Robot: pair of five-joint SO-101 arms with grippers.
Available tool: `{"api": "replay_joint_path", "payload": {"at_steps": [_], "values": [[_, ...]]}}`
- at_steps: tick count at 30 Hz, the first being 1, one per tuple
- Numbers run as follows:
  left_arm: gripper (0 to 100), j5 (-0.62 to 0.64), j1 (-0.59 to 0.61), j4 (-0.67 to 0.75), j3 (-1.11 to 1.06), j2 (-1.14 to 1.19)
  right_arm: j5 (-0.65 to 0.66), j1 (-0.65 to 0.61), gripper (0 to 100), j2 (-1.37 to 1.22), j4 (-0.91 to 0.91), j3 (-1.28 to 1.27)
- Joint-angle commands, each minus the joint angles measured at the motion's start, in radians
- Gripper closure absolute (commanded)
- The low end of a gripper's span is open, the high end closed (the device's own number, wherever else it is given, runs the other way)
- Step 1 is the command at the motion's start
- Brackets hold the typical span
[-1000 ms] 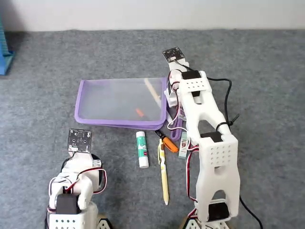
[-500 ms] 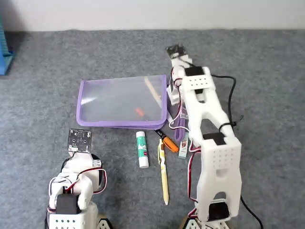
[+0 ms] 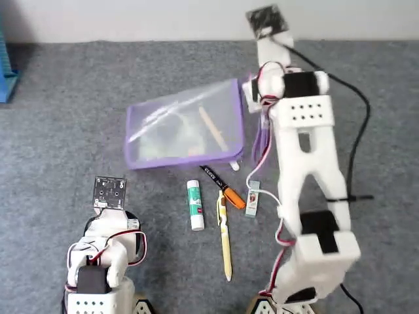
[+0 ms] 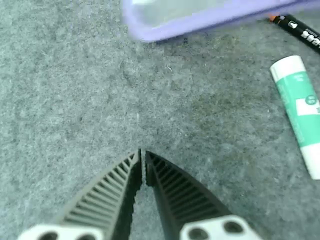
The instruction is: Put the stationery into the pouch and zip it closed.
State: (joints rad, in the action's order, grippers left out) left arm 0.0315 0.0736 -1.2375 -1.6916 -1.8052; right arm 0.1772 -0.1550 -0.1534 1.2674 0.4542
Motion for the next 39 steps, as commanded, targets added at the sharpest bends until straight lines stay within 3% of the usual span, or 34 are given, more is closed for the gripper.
{"api": "replay_joint_path", "payload": {"at_steps": [1, 6, 10, 22, 33, 39], "values": [[99, 0.009, -0.003, -0.005, 0.008, -0.011, 0.005, 0.004, 99.1, 0.151, -0.116, 0.025], [99, 0.009, -0.003, -0.005, 0.008, -0.011, 0.126, 0.002, 99.1, 0.209, -0.283, 0.025], [99, 0.009, -0.003, -0.005, 0.008, -0.011, 0.186, -0.067, 99.1, 0.269, -0.303, 0.023], [99, 0.009, -0.003, -0.005, 0.008, -0.011, 0.219, -0.404, 99.1, 0.354, 0.133, 0.018], [99, 0.009, -0.003, -0.005, 0.008, -0.011, 0.218, -0.426, 99.1, 0.361, 0.441, 0.018], [99, 0.009, -0.003, -0.005, 0.008, -0.011, 0.218, -0.427, 99.1, 0.426, 0.489, 0.017]]}}
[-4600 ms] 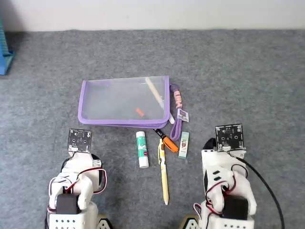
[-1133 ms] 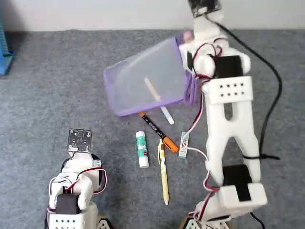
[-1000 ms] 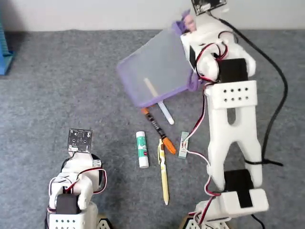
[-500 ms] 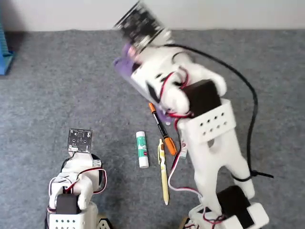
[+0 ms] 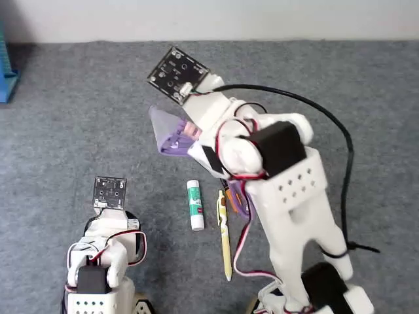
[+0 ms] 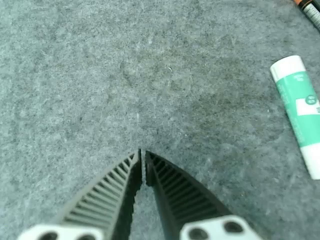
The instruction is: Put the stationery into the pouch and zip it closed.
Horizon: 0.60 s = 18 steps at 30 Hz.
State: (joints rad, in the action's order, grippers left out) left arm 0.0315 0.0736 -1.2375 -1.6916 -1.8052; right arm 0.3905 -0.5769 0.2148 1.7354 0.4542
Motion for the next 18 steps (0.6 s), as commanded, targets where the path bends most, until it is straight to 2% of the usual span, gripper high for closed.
{"api": "replay_joint_path", "payload": {"at_steps": [1, 3, 7, 13, 18], "values": [[99, 0.009, -0.003, -0.005, 0.008, -0.011, 0.005, -0.005, 99.1, 0.065, 0.035, 0.017], [99, 0.009, -0.003, -0.005, 0.008, -0.011, -0.003, -0.005, 99.1, 0.079, 0.051, 0.017], [99, 0.006, -0.005, -0.005, 0.008, -0.011, -0.098, -0.004, 99.1, 0.101, 0.054, 0.011], [99, 0.006, -0.005, -0.005, 0.008, -0.011, -0.180, -0.007, 99.1, 0.125, 0.047, -0.115], [99, -0.017, 0.005, -0.028, 0.022, -0.012, -0.206, -0.002, 99.1, 0.162, 0.044, -0.196]]}}
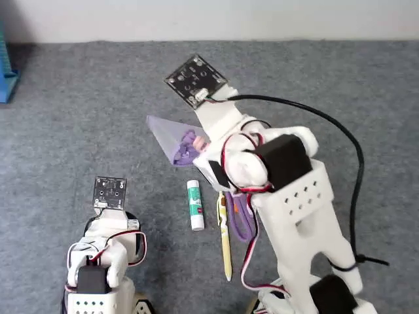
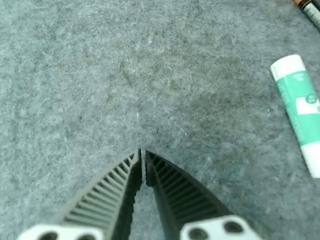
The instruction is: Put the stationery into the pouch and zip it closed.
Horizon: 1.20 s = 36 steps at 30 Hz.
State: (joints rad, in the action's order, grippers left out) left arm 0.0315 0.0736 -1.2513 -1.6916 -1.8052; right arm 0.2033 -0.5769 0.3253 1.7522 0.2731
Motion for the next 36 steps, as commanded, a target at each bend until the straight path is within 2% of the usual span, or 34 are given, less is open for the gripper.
{"api": "replay_joint_path", "payload": {"at_steps": [1, 4, 6, 9, 16, 18, 20, 25, 31, 36], "values": [[99, -0.055, 0.015, -0.015, 0.045, -0.012, -0.020, -0.002, 99.1, 0.064, 0.027, -0.028], [96, -0.249, 0.091, -0.012, 0.163, -0.012, -0.020, -0.002, 99.1, 0.097, 0.025, -0.058], [94, -0.311, 0.152, -0.014, 0.269, -0.012, -0.020, -0.002, 99.1, 0.114, 0.019, -0.071], [92, -0.278, 0.201, -0.011, 0.415, -0.012, -0.015, -0.002, 99.1, 0.134, -0.015, -0.092], [80, -0.117, 0.198, -0.049, 0.664, -0.006, -0.017, -0.005, 99.1, 0.156, -0.107, -0.161], [76, -0.095, 0.161, -0.063, 0.702, -0.006, -0.018, -0.007, 99.1, 0.163, -0.124, -0.172], [73, -0.052, 0.075, -0.091, 0.734, -0.006, -0.018, -0.007, 99.1, 0.170, -0.131, -0.172], [73, 0.132, -0.124, -0.110, 0.771, 0.028, -0.018, -0.002, 99.1, 0.171, -0.125, -0.170], [73, 0.281, -0.258, -0.103, 0.951, 0.313, -0.015, -0.005, 99.1, 0.171, -0.128, -0.170], [73, 0.302, -0.270, -0.103, 1.113, 0.549, -0.015, -0.005, 99.1, 0.171, -0.128, -0.170]]}}
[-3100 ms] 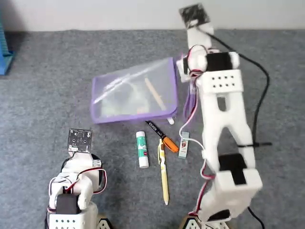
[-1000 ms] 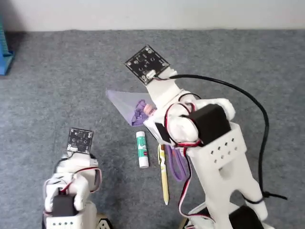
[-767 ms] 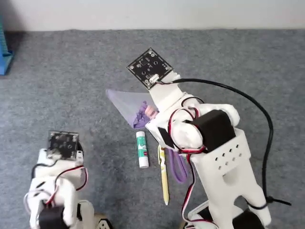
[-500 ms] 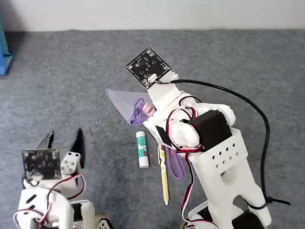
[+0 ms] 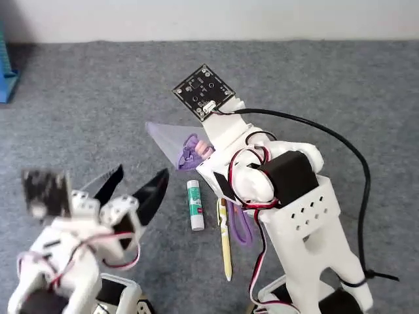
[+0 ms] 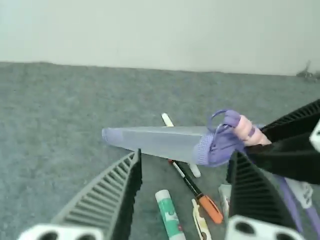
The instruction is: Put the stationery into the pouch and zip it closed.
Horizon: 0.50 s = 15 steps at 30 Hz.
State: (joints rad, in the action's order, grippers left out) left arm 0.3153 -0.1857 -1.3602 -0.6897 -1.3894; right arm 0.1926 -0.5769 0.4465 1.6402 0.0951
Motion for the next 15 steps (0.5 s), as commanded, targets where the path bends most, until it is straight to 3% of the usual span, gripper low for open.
{"api": "replay_joint_path", "payload": {"at_steps": [1, 9, 15], "values": [[73, 0.018, -0.014, 0.006, 0.122, 0.157, -0.005, -0.005, 99.1, 0.050, -0.016, 0.008], [73, 0.018, -0.043, 0.014, 0.062, 0.241, -0.008, -0.005, 99.1, 0.050, -0.016, 0.008], [73, 0.021, -0.094, 0.103, -0.008, 0.279, -0.008, -0.005, 99.1, 0.050, -0.016, 0.008]]}}
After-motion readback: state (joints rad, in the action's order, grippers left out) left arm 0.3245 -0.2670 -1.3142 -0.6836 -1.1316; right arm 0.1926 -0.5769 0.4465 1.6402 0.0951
